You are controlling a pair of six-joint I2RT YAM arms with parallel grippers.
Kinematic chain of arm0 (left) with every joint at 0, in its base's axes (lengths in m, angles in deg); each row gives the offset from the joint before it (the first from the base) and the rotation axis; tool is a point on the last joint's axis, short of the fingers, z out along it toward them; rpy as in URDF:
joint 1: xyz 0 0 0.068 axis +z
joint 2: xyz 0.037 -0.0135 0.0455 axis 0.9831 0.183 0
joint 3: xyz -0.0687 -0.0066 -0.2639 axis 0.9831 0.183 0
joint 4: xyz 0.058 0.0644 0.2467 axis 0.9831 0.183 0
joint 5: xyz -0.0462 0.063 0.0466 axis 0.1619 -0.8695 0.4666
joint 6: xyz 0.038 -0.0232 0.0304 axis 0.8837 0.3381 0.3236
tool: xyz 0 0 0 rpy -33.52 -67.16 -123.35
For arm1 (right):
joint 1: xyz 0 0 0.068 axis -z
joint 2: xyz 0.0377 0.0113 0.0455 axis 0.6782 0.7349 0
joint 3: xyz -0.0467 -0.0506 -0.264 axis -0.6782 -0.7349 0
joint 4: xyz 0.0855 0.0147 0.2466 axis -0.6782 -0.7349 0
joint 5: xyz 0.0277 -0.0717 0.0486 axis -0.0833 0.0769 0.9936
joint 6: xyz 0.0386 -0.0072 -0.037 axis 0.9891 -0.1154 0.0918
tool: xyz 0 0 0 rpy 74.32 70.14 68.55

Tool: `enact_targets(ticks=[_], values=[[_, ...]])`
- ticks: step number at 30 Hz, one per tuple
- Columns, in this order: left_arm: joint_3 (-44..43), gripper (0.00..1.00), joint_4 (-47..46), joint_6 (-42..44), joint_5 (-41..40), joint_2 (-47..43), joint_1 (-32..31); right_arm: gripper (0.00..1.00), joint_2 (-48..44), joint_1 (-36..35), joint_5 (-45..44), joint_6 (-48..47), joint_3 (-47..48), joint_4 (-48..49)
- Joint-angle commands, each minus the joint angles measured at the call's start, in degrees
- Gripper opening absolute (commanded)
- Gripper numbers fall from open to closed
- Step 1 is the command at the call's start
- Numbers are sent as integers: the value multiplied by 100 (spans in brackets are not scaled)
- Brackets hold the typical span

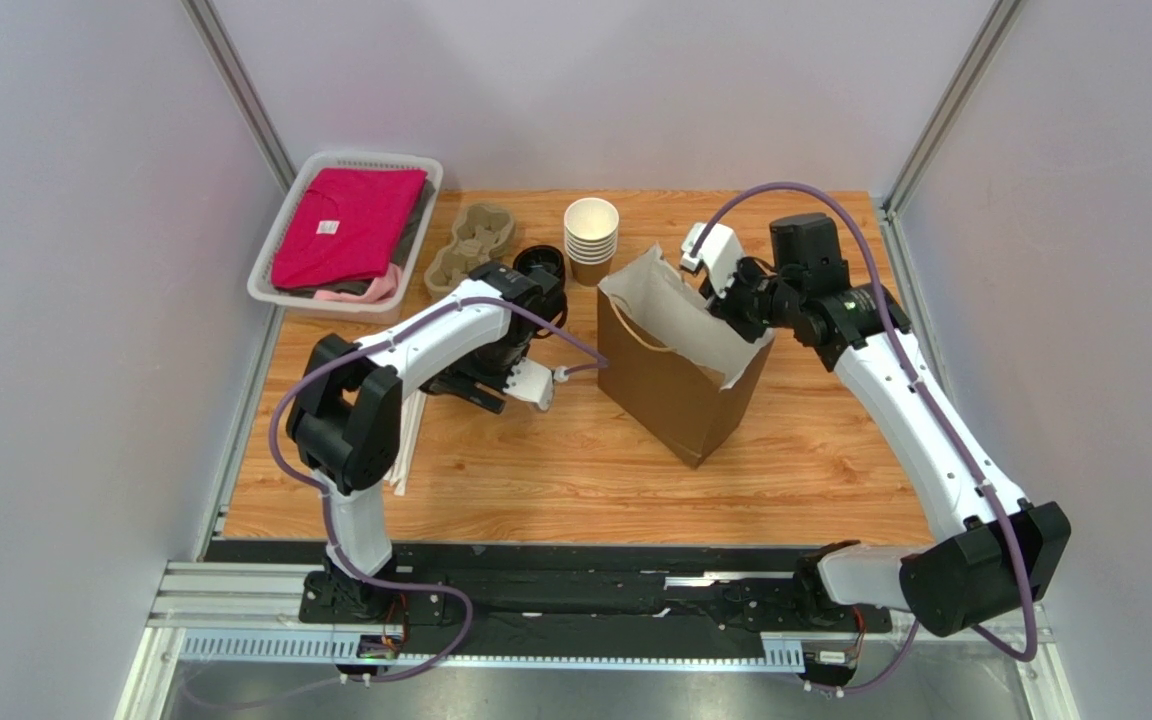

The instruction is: Pack the takeout coffee

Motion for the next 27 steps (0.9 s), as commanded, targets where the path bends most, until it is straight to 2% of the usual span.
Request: enact_targets(ticks=[1,8,14,17,18,20,21,22,24,27], values=[[-119,29,1975,155,-183,224,-88,0,-201,291,-200,-51,-11,54],[-260,33,1966,172,-200,461,-193,0,-298,486,-261,-157,-64,-25],[-435,42,1958,172,-218,699,-281,0,-333,547,-253,-165,-64,-42],[-514,53,1949,164,-244,804,-325,0,-333,573,-235,-174,-38,-69],[-602,61,1958,155,-236,848,-334,0,-333,573,-226,-174,-29,-78],[-690,68,1958,164,-218,883,-360,0,-342,565,-209,-183,-20,-121],[-769,76,1958,164,-218,901,-369,0,-351,565,-209,-192,-20,-130],[-804,78,1958,172,-201,919,-395,0,-351,565,-200,-183,-20,-130],[-884,90,1958,172,-157,936,-413,0,-351,573,-182,-192,-20,-130],[-945,98,1958,146,-113,963,-431,0,-342,573,-182,-200,15,-148]])
